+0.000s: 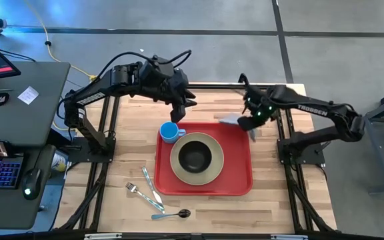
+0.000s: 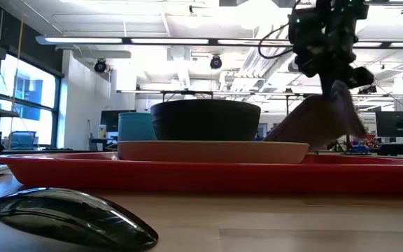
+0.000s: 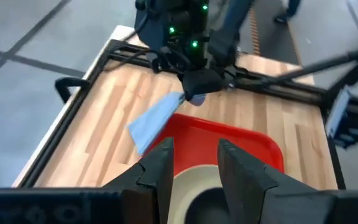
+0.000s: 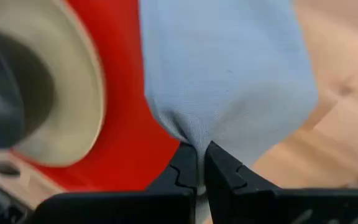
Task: Set up tray
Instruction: Put the gray napkin on the red tray to the right of the brown plate
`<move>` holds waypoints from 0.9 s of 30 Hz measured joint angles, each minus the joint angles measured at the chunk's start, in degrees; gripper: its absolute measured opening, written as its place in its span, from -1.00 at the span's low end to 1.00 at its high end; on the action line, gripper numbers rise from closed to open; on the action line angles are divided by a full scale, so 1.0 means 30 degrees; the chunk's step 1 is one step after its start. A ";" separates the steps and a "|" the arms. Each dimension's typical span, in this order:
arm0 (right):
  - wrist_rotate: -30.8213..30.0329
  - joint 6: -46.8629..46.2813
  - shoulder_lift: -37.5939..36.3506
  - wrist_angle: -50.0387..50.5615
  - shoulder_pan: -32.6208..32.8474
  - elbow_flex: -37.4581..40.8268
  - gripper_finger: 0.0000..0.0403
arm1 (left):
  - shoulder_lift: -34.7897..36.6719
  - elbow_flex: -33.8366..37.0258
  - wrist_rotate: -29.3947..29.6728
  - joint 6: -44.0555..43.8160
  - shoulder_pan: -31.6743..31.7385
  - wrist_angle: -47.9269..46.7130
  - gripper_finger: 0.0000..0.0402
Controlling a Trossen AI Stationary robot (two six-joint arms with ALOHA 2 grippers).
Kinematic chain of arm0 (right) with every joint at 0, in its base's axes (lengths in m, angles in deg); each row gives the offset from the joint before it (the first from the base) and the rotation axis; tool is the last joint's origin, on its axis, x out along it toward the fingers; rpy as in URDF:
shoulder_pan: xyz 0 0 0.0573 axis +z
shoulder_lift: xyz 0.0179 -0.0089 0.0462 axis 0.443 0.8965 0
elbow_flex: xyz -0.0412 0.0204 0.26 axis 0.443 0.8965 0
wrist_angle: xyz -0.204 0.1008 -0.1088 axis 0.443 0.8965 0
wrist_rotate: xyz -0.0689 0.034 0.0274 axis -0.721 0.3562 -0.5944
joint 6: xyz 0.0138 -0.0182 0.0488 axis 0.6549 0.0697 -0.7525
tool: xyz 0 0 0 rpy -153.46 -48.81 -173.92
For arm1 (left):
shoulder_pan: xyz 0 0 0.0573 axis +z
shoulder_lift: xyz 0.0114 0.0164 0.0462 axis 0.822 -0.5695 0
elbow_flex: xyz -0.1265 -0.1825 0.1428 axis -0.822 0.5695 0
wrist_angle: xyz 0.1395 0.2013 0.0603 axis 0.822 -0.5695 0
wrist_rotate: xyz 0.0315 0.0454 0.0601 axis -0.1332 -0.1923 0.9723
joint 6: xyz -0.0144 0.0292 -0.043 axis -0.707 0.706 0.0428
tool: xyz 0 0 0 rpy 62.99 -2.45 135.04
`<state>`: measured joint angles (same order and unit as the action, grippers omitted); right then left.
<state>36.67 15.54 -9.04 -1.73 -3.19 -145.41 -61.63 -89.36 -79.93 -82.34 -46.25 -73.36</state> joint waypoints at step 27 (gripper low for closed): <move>0.3451 -0.8846 0.7661 -0.7275 0.9141 -0.0029 -0.64 | 0.0386 -0.0015 -0.1163 0.2956 -0.0012 -0.2239 -0.22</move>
<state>47.02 -11.00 13.94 -23.55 24.23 -145.49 -60.47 -89.40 -83.41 -73.47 -46.29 -80.08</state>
